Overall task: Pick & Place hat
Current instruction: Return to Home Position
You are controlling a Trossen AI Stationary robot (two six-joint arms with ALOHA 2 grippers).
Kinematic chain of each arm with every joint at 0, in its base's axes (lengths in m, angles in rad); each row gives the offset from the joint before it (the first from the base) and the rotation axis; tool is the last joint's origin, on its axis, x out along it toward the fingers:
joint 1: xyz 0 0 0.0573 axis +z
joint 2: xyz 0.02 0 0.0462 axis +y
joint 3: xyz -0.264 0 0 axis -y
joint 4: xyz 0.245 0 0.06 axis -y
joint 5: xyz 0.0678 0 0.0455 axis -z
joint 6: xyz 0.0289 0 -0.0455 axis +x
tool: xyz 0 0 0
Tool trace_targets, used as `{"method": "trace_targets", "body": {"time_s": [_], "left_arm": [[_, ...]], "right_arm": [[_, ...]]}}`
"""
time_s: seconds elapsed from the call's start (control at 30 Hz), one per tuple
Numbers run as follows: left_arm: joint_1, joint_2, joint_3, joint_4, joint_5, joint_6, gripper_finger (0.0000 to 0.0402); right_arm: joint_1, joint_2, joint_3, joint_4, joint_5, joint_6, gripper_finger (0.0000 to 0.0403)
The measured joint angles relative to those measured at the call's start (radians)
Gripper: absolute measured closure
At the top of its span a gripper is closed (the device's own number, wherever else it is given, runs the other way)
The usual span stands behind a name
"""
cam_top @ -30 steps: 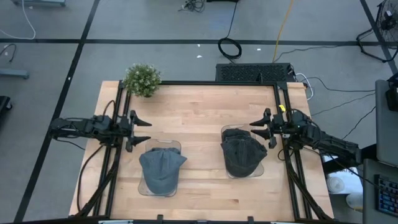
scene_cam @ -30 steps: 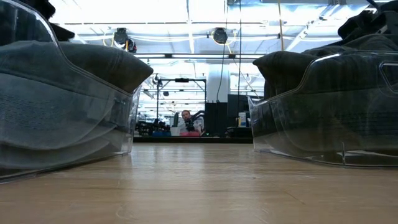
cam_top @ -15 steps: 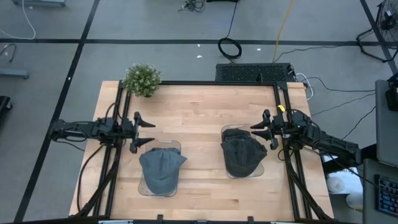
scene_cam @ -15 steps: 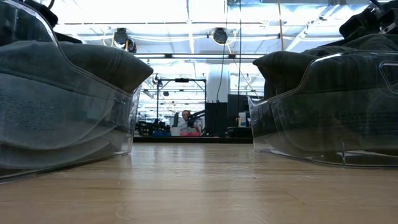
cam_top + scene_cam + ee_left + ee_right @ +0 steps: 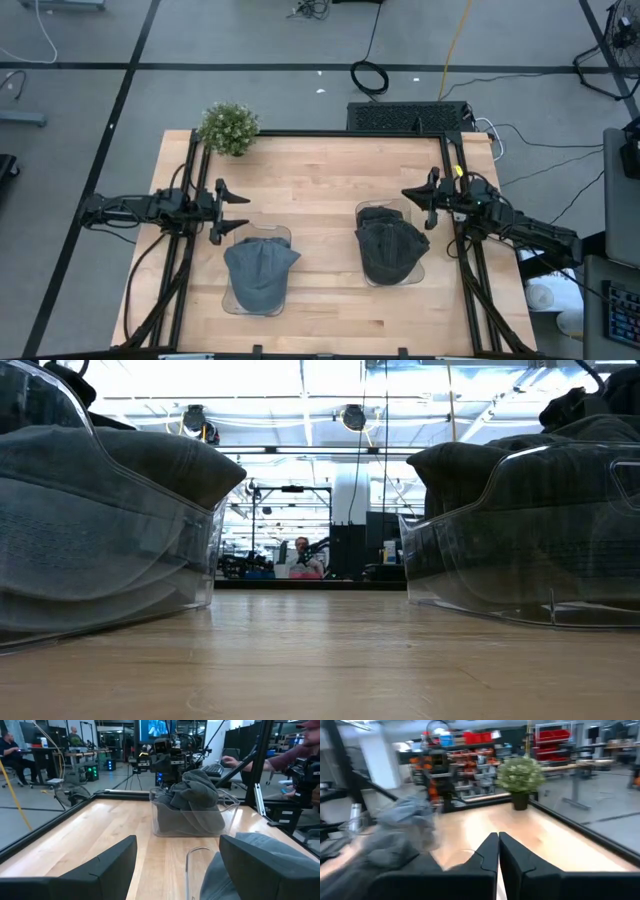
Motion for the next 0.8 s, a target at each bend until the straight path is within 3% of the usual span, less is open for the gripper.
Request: {"method": "trace_targets", "body": {"time_s": [0.3, 0.57, 0.8], "left_arm": [[0.000, 0.000, 0.000, -0.002, 0.000, -0.018, 0.0108], [0.000, 0.000, 0.000, -0.003, 0.000, -0.025, 0.0108], [0.000, 0.000, 0.000, -0.003, -0.002, -0.045, 0.0108]], "right_arm": [[0.014, 0.019, -0.001, -0.012, 0.037, 0.034, 0.0401], [0.168, 0.051, -0.001, 0.007, 0.069, 0.006, 0.0402], [0.272, 0.041, -0.001, 0.039, 0.163, -0.052, 0.0402]]}}
